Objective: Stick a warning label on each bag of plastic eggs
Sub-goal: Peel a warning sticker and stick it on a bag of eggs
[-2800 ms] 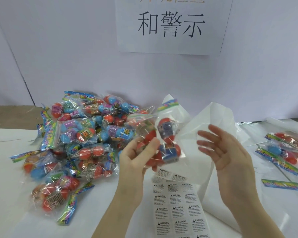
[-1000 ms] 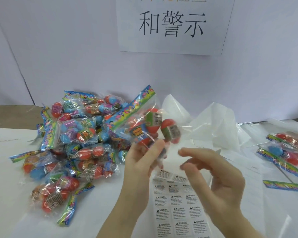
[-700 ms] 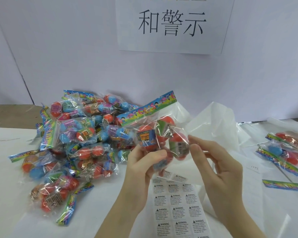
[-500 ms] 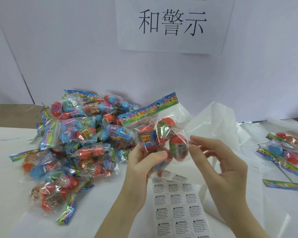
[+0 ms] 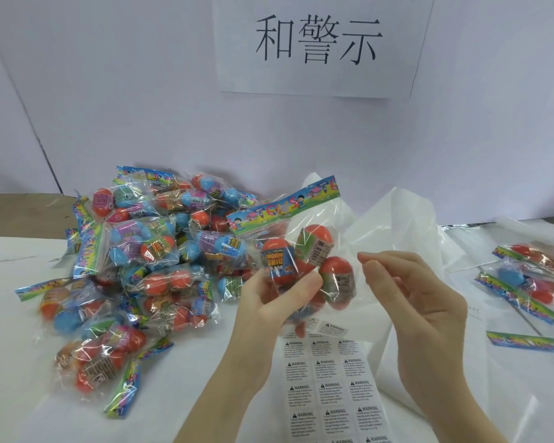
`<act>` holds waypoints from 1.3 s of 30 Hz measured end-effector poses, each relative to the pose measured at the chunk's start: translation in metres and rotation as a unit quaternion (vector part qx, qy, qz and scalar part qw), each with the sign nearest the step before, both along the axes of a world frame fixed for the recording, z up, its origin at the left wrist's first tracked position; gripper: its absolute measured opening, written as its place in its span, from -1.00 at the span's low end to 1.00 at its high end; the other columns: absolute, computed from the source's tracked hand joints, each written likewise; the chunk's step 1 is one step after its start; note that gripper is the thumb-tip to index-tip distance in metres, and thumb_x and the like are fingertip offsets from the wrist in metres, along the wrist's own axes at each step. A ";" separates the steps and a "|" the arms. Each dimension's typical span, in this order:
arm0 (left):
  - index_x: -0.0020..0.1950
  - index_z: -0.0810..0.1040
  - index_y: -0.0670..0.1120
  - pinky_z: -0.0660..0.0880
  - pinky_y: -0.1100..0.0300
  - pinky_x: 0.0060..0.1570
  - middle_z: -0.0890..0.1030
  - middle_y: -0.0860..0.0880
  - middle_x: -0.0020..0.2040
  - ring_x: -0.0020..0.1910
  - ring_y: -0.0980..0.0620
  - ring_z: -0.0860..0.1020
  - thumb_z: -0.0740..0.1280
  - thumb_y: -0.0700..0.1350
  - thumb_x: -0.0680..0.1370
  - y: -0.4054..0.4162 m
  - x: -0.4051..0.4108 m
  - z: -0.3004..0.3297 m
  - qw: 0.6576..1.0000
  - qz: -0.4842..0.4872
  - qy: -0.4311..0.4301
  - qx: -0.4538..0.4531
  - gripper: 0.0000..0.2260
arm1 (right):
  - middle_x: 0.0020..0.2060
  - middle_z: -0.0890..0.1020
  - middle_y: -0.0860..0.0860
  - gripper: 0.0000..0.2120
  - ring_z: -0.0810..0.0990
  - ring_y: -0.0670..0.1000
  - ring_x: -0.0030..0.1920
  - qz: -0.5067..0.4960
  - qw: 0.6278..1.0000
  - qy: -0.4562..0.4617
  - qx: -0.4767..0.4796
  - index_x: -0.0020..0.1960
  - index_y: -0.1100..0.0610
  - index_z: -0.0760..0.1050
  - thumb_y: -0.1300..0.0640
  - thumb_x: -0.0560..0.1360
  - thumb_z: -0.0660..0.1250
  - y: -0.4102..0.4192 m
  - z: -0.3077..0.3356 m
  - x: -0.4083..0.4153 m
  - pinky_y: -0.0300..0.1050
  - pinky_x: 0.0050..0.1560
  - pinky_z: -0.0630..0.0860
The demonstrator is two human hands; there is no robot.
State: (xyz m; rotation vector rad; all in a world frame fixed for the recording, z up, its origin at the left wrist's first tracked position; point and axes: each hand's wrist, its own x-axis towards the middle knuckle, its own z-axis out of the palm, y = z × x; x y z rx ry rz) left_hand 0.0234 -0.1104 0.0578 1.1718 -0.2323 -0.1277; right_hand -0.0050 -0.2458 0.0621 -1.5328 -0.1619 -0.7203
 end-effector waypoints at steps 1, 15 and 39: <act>-0.35 0.63 -0.05 0.37 0.32 -0.55 0.61 -0.04 -0.38 -0.47 0.11 0.52 0.43 -0.15 0.29 0.001 0.000 0.000 1.000 -0.007 -0.003 0.002 -0.98 | -0.24 0.67 -0.12 -0.86 0.57 -0.15 -0.20 0.018 0.999 0.021 0.016 -0.22 -0.13 0.67 0.11 0.32 0.47 0.000 0.002 0.000 -0.33 -0.13 0.43; -0.20 0.60 -0.12 0.46 0.30 -0.50 0.63 -0.06 -0.35 -0.44 0.09 0.57 0.55 -0.10 0.28 -0.004 -0.001 0.002 0.997 -0.015 0.063 -0.034 -0.80 | -0.32 0.63 -0.11 -0.86 0.52 -0.16 -0.35 -0.121 0.992 0.005 0.024 -0.19 -0.05 0.58 0.16 0.48 0.34 -0.001 -0.004 0.006 -0.37 -0.28 0.44; -0.19 0.72 -0.06 0.54 0.36 -0.13 0.70 0.00 -0.18 -0.12 0.13 0.65 0.32 -0.12 0.38 -0.017 -0.007 -0.005 0.997 0.002 0.010 -0.071 -0.83 | -0.23 0.62 -0.06 -0.88 0.54 -0.07 -0.21 -0.224 0.906 -0.174 -0.313 -0.16 0.12 0.67 0.08 0.40 0.42 0.000 -0.021 0.013 -0.08 -0.16 0.47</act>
